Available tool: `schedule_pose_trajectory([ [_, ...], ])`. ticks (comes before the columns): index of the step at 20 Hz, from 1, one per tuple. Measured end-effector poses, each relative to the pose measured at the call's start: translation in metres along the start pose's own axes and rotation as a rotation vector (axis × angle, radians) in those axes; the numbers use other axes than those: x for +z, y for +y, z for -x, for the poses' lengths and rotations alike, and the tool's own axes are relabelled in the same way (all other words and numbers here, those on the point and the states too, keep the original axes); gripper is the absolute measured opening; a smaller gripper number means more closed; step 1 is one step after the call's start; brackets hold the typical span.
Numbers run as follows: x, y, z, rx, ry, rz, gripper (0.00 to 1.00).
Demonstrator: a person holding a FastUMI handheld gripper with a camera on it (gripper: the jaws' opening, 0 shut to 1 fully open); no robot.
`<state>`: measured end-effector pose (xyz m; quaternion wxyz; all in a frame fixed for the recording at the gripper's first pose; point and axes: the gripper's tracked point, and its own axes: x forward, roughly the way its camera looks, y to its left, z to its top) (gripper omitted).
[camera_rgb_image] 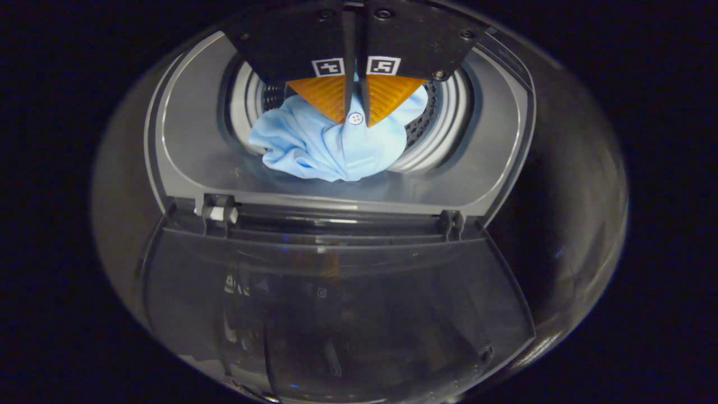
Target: Put the clothes into the washing machine and then close the washing machine lid.
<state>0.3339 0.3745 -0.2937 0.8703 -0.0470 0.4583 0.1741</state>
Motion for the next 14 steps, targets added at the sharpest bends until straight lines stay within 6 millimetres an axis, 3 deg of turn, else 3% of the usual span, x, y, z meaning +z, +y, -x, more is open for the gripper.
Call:
schedule_pose_trajectory([
  [5,-0.0041,-0.0034,-0.005,-0.005,0.027,-0.015,0.01],
  [11,-0.0068,-0.0066,-0.0079,-0.027,0.042,-0.021,0.12],
  [14,-0.0026,-0.0044,-0.0062,-0.019,0.021,-0.005,0.13],
])
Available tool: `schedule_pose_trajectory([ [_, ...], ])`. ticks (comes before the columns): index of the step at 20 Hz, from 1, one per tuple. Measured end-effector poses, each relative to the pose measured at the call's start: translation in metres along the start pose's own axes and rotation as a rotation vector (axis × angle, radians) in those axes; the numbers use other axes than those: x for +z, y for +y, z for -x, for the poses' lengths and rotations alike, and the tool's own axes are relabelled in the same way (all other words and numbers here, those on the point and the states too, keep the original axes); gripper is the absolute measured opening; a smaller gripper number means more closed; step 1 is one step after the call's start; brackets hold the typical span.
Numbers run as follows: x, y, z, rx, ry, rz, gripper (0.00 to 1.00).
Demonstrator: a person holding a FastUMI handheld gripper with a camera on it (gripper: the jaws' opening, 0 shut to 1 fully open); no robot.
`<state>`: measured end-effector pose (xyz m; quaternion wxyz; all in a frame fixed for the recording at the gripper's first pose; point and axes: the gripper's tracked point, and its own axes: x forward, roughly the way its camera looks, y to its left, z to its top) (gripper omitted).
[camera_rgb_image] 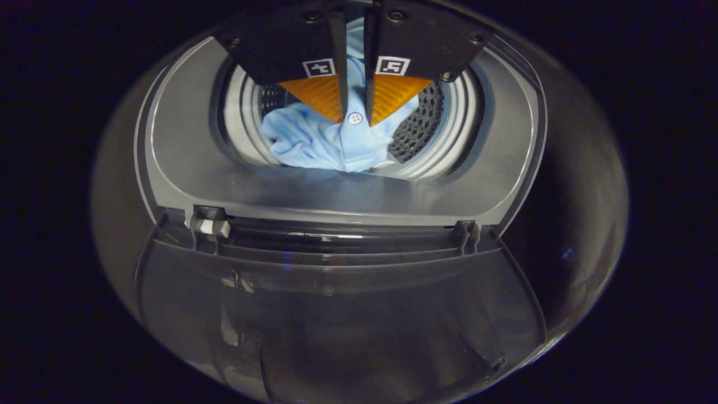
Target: Put the clothes into the washing machine and then close the washing machine lid.
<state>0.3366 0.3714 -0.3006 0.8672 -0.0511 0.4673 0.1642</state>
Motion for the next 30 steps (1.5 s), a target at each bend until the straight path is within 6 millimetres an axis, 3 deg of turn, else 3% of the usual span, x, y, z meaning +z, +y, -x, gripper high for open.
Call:
schedule_pose_trajectory([
  [1,-0.001,0.0,0.001,0.0,-0.002,0.0,0.13],
  [3,0.003,0.001,0.003,-0.003,-0.026,0.004,0.32],
  [4,0.006,0.001,0.004,-0.006,-0.048,0.016,0.34],
  [11,0.022,-0.006,0.025,-0.099,-0.186,0.068,1.0],
  [14,0.042,0.002,0.054,-0.102,-0.303,0.092,0.98],
  [20,0.099,0.026,0.137,-0.04,-0.46,0.027,0.98],
  [30,0.223,0.015,0.255,-0.187,-0.813,0.066,0.96],
])
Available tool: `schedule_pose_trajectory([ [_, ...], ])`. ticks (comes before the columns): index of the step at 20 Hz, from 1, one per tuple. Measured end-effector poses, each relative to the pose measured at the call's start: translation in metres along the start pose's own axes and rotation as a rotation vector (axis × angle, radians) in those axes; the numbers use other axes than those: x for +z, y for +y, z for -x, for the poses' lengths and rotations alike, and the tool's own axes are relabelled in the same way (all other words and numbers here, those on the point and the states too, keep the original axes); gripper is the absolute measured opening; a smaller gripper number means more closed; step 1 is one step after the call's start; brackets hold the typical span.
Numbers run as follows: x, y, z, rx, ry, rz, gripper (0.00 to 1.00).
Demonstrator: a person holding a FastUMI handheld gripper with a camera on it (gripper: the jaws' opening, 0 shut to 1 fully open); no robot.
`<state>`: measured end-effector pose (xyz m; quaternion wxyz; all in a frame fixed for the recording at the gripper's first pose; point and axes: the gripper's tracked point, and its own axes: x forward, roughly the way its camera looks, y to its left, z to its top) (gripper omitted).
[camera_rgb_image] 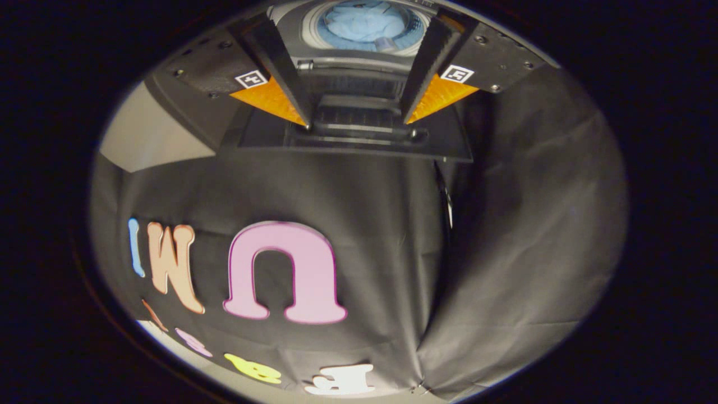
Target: Put the clothes into the washing machine and then close the washing machine lid.
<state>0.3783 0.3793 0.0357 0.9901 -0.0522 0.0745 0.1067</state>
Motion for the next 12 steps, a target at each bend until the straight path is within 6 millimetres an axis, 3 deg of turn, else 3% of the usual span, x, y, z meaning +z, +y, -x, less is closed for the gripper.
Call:
schedule_pose_trajectory([
  [7,0.071,-0.007,-0.032,-0.048,-0.202,0.006,0.95],
  [10,0.073,-0.009,-0.045,-0.07,-0.237,0.025,0.95],
  [12,0.07,-0.009,-0.069,-0.083,-0.229,0.039,0.96],
])
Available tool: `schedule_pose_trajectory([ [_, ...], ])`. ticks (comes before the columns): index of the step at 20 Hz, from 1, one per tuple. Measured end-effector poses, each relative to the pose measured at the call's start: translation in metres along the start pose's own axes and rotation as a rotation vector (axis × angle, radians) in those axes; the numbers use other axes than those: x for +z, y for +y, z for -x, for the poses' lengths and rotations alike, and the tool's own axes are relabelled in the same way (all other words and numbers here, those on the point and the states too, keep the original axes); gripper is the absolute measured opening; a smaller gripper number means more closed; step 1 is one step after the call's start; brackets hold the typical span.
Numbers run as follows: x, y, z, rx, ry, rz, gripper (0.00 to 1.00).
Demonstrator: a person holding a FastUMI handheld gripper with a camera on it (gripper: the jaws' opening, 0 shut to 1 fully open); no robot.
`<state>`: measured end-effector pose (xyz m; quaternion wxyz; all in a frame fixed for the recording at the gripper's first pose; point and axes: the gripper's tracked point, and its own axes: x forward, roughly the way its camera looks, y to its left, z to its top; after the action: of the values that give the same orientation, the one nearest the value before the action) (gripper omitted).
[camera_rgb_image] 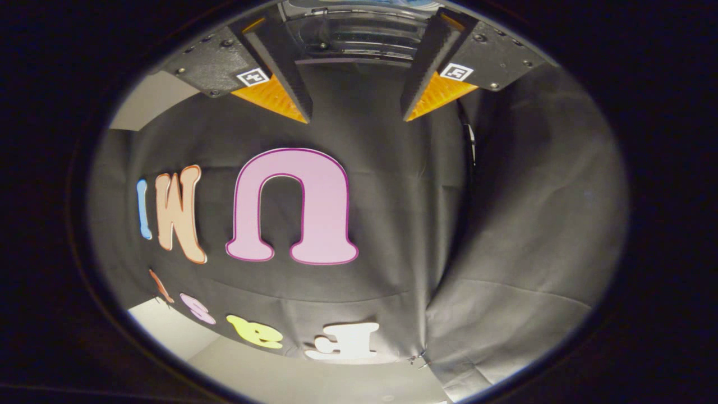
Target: Put the clothes into the washing machine and then close the washing machine lid.
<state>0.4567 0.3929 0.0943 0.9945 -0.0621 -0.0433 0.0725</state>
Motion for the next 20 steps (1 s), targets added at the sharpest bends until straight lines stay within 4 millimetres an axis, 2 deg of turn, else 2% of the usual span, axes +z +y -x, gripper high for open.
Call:
schedule_pose_trajectory([
  [5,-0.031,0.001,-0.025,-0.04,0.024,0.019,0.97],
  [8,-0.05,0.0,-0.034,-0.054,0.07,-0.008,0.97],
  [12,-0.057,-0.007,-0.042,-0.084,0.06,-0.018,0.97],
  [16,-0.079,-0.008,-0.048,-0.074,0.107,-0.001,0.98],
  [18,-0.101,-0.004,-0.046,-0.053,0.176,-0.037,0.98],
  [20,-0.1,-0.004,-0.047,-0.056,0.127,-0.11,0.98],
])
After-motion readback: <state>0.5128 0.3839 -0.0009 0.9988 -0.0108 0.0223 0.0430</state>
